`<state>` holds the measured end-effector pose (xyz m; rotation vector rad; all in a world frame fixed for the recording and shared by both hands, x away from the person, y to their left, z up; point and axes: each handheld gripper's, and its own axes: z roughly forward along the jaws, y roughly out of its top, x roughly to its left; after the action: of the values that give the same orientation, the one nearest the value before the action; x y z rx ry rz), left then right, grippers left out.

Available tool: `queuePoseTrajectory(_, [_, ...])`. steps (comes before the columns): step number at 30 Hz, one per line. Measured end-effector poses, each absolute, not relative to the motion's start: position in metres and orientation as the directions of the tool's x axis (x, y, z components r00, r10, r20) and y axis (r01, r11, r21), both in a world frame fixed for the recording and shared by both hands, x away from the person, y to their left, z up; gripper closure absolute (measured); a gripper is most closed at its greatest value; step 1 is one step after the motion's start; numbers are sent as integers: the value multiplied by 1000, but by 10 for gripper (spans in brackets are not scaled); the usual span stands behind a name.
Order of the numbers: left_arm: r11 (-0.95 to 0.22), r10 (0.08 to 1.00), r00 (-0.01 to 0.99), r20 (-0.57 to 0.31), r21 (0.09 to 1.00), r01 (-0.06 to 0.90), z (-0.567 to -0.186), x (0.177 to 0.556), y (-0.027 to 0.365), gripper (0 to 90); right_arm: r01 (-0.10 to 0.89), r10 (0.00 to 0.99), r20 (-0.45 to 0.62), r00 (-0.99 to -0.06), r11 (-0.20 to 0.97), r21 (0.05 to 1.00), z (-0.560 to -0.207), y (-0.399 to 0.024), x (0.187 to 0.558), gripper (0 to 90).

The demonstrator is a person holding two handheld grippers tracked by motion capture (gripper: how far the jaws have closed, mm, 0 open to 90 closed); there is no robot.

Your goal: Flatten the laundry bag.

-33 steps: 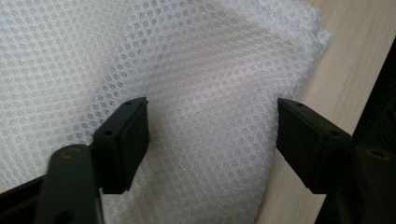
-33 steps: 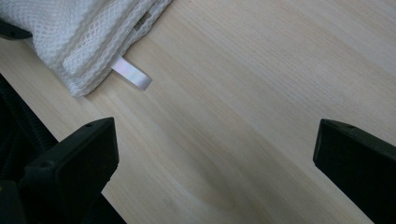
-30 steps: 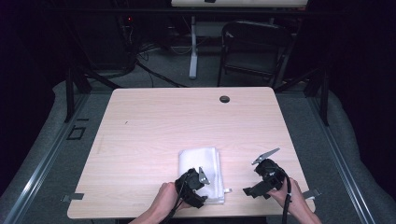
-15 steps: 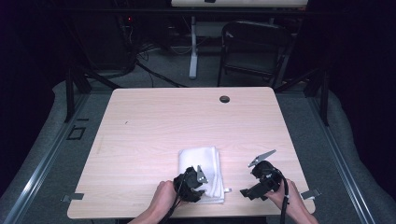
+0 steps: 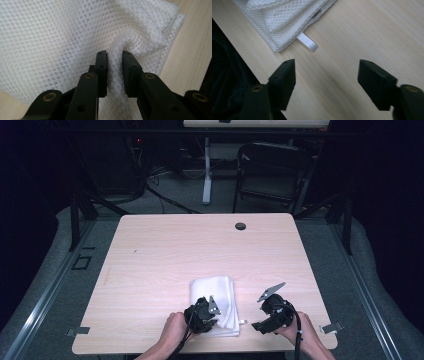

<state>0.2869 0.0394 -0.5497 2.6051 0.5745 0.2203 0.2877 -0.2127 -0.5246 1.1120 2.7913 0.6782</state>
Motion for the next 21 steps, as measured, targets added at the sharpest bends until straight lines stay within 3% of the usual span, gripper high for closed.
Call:
queuePoseTrajectory(2, [-800, 439, 897, 51, 478, 364, -550, 288, 40, 775, 639, 668, 96, -738, 645, 420, -524, -212, 288, 364])
queuePoseTrajectory(4, [-802, 433, 900, 48, 476, 360, -549, 289, 41, 779, 636, 670, 90, -737, 642, 427, -524, -210, 287, 479])
queuePoseTrajectory(5, [-808, 426, 903, 51, 470, 355, -549, 289, 41, 779, 636, 670, 90, -737, 642, 427, -524, -210, 287, 479])
queuePoseTrajectory(11, [-812, 419, 907, 51, 469, 349, -549, 291, 43, 786, 590, 646, 24, -763, 681, 433, -520, -200, 288, 773])
queuePoseTrajectory(21, [-816, 411, 910, 54, 466, 341, -548, 293, 44, 782, 554, 612, 16, -790, 704, 445, -522, -179, 293, 898])
